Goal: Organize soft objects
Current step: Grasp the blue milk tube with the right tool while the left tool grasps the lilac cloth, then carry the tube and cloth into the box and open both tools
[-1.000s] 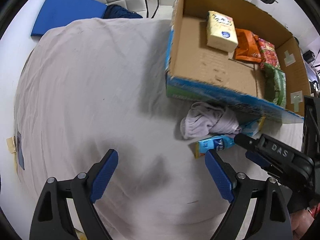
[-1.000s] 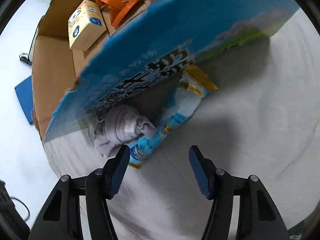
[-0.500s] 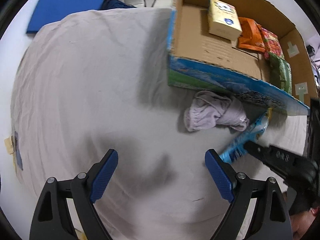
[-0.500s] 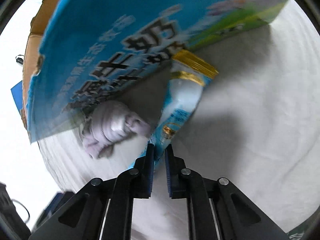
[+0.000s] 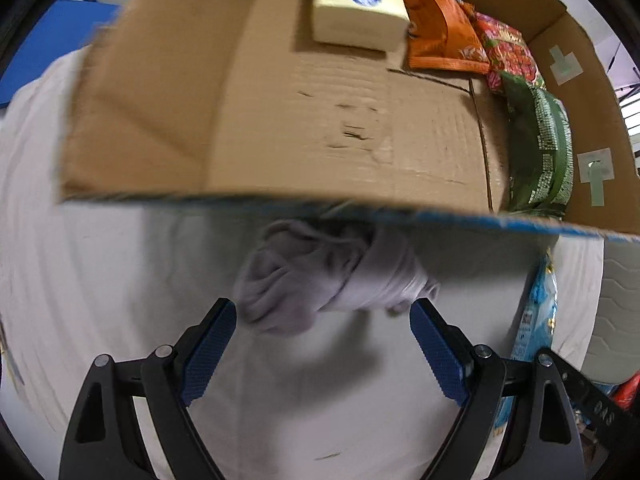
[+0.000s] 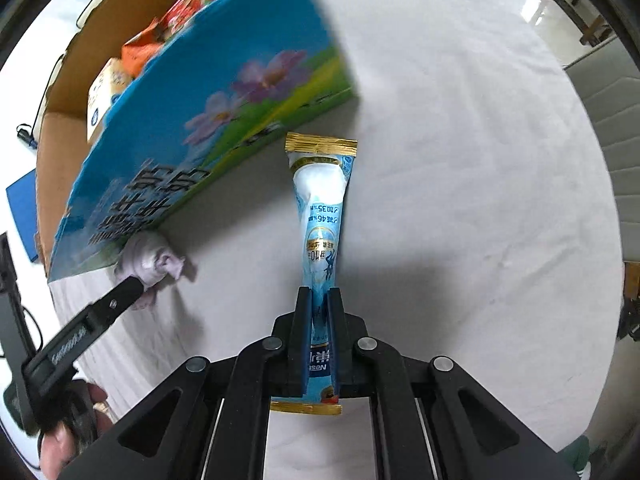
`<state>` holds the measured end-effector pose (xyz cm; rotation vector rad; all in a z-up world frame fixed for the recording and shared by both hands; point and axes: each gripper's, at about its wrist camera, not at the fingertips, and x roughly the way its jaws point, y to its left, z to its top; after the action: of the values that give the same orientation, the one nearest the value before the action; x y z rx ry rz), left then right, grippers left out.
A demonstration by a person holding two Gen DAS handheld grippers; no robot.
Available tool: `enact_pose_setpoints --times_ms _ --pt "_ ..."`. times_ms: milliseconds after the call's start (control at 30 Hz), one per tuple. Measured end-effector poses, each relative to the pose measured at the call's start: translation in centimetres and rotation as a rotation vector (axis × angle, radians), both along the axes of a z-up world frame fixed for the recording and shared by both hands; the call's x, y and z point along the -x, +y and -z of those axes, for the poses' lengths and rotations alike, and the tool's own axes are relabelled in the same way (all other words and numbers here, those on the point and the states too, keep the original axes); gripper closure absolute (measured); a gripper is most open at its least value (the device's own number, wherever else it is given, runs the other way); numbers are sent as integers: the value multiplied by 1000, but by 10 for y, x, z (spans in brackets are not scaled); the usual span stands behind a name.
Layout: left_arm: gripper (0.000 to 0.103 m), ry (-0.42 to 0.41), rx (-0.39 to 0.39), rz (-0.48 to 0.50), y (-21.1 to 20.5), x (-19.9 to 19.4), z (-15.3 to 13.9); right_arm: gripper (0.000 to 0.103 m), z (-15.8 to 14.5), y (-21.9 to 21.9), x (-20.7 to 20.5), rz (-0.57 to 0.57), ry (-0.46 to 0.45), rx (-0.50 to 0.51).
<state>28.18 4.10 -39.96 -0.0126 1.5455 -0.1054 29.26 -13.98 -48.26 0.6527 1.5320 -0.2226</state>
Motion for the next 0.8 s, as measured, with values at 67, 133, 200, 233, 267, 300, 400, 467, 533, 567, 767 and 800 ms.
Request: enact_pose_setpoints --times_ms 67,133,200,233,267,300,400,467,533,567,767,800 --pt "14 5 5 1 -3 -4 8 95 0 -6 -2 -1 0 16" --pt "12 16 17 -2 -6 -7 15 95 1 -5 -1 0 -3 15" --pt "12 19 24 3 -8 -10 19 95 -3 -14 -2 -3 0 22" --pt "12 19 24 6 -9 -10 21 95 -2 -12 -2 -10 1 26" --pt "12 15 26 9 -10 -10 21 95 -3 -12 -2 -12 2 27" --pt "12 8 30 10 -10 -10 22 95 -3 -12 -1 -16 5 28" --pt "23 -7 57 11 -10 -9 22 95 -1 -8 -2 -33 14 33" --pt "34 -11 88 3 -11 -6 20 95 0 -4 -5 -43 18 39" --pt "41 -13 101 2 -8 -3 18 95 0 0 -10 -48 18 41" --pt "43 -12 109 -4 -8 0 17 95 1 5 -13 -51 19 43" --pt "46 -19 121 -26 5 31 6 95 -7 3 -16 -78 23 37" --pt "46 -21 119 -22 6 33 4 95 -6 4 -14 -87 25 37"
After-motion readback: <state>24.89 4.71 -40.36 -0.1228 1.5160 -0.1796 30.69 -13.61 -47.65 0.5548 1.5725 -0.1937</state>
